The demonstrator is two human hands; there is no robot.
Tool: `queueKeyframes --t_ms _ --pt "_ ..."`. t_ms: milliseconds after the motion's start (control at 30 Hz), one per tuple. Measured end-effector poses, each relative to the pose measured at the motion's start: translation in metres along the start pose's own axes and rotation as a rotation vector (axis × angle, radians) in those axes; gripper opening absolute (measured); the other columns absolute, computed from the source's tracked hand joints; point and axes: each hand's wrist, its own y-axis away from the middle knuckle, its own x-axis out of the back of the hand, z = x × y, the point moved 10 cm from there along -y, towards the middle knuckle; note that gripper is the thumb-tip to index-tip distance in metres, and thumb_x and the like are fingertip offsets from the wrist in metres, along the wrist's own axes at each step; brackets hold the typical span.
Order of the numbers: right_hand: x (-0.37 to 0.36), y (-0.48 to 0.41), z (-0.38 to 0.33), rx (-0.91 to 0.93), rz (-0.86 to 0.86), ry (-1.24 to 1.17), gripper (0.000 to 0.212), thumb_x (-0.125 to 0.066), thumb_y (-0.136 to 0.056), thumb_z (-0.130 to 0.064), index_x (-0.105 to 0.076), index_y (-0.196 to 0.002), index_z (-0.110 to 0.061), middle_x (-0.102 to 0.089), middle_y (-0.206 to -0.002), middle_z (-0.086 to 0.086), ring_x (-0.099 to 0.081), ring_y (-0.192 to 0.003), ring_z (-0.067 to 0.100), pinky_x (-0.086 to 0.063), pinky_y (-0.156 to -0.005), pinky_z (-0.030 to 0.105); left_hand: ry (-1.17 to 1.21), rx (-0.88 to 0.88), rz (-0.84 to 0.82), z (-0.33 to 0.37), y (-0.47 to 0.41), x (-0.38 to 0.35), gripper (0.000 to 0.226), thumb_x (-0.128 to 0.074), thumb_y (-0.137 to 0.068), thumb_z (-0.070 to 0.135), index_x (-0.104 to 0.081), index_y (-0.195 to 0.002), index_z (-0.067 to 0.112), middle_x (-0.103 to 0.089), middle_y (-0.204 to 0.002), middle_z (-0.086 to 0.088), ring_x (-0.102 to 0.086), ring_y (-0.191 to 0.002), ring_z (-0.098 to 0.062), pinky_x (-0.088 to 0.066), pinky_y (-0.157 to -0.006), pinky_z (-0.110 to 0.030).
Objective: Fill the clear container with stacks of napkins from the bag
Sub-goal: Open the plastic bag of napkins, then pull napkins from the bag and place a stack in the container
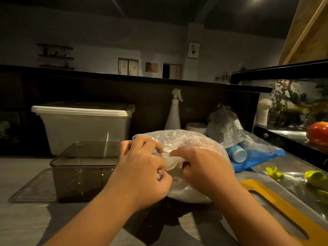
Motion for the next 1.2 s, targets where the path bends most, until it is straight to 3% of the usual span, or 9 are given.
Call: queueKeyframes --t_ms 67,167,267,467,633,767,867,1033,1200 --pt "0.013 0.002 0.002 0.005 0.089 -0.053 0.052 -0.047 -0.097 -0.015 -0.050 -0.139 -0.045 -0.066 -0.120 -0.012 -0.045 -0.062 -0.005 -0.032 -0.052 0.011 0.030 0.002 0.029 -0.001 -0.001 0.006 0.020 -0.047 -0.070 0.044 -0.060 -0.060 0.032 -0.058 -0.107 0.013 -0.043 -0.112 -0.011 -0.032 -0.090 -0.036" --pt "0.027 0.005 0.001 0.048 0.206 -0.155 0.054 -0.052 -0.093 -0.008 -0.056 -0.137 -0.039 -0.057 -0.081 -0.024 -0.050 -0.063 -0.006 -0.041 -0.063 0.006 0.121 0.017 0.083 -0.002 -0.002 0.014 0.020 -0.056 -0.070 0.040 -0.052 -0.088 0.035 -0.050 -0.114 0.014 -0.041 -0.115 -0.008 -0.034 -0.091 -0.025" --pt "0.035 0.006 0.001 0.088 0.310 -0.250 0.046 -0.057 -0.090 -0.003 -0.068 -0.122 -0.034 -0.057 -0.084 -0.027 -0.054 -0.075 -0.008 -0.042 -0.062 0.007 0.333 0.133 0.110 -0.014 -0.001 0.019 0.051 -0.076 -0.071 0.032 -0.032 -0.096 0.041 -0.040 -0.109 0.023 -0.040 -0.104 0.004 -0.041 -0.080 -0.015" --pt "0.049 0.011 0.006 0.172 0.432 -0.667 0.024 -0.068 -0.093 -0.016 -0.070 -0.096 -0.039 -0.072 -0.086 -0.019 -0.067 -0.086 0.004 -0.053 -0.069 0.015 0.805 0.306 0.120 -0.032 0.000 0.013 0.093 -0.089 -0.066 0.025 -0.024 -0.127 0.053 -0.055 -0.120 0.025 -0.057 -0.112 0.003 -0.058 -0.083 -0.025" --pt "0.050 0.011 0.010 0.084 0.410 -1.029 0.026 -0.068 -0.091 -0.012 -0.074 -0.080 -0.035 -0.073 -0.081 -0.015 -0.068 -0.081 0.005 -0.053 -0.065 0.015 1.095 0.358 0.014 -0.038 -0.005 0.005 0.064 -0.086 -0.057 0.035 -0.054 -0.110 0.053 -0.068 -0.114 0.013 -0.066 -0.110 -0.012 -0.060 -0.084 -0.042" --pt "0.048 0.004 0.009 -0.018 0.382 -1.287 0.015 -0.077 -0.079 -0.025 -0.078 -0.078 -0.040 -0.076 -0.089 -0.003 -0.072 -0.088 0.020 -0.061 -0.080 0.049 1.193 0.394 -0.082 -0.039 -0.005 0.004 0.057 -0.089 -0.067 0.020 -0.063 -0.112 0.043 -0.072 -0.110 0.008 -0.068 -0.106 -0.017 -0.060 -0.082 -0.036" --pt "0.048 -0.008 -0.004 -0.060 0.315 -1.399 0.013 -0.072 -0.072 -0.031 -0.079 -0.083 -0.029 -0.077 -0.093 0.004 -0.073 -0.091 0.027 -0.056 -0.088 0.059 1.241 0.333 -0.124 -0.042 -0.009 0.021 0.049 -0.081 -0.069 0.022 -0.066 -0.116 0.027 -0.072 -0.107 -0.001 -0.069 -0.104 -0.019 -0.058 -0.081 -0.030" --pt "0.061 -0.034 -0.023 -0.066 0.270 -1.460 0.019 -0.074 -0.084 -0.021 -0.074 -0.102 -0.017 -0.076 -0.096 0.001 -0.074 -0.090 0.024 -0.061 -0.081 0.045 1.391 0.390 -0.019 -0.071 -0.019 0.051 0.027 -0.070 -0.069 0.033 -0.078 -0.095 0.033 -0.074 -0.100 -0.001 -0.068 -0.102 -0.022 -0.054 -0.085 -0.037" --pt "0.048 -0.058 -0.030 -0.118 0.249 -1.308 0.019 -0.074 -0.086 -0.033 -0.068 -0.103 -0.027 -0.073 -0.081 -0.014 -0.072 -0.075 0.007 -0.057 -0.062 0.026 1.688 0.672 0.130 -0.093 -0.007 0.027 0.048 -0.065 -0.079 0.036 -0.066 -0.124 0.021 -0.072 -0.116 -0.014 -0.069 -0.102 -0.031 -0.054 -0.084 -0.045"
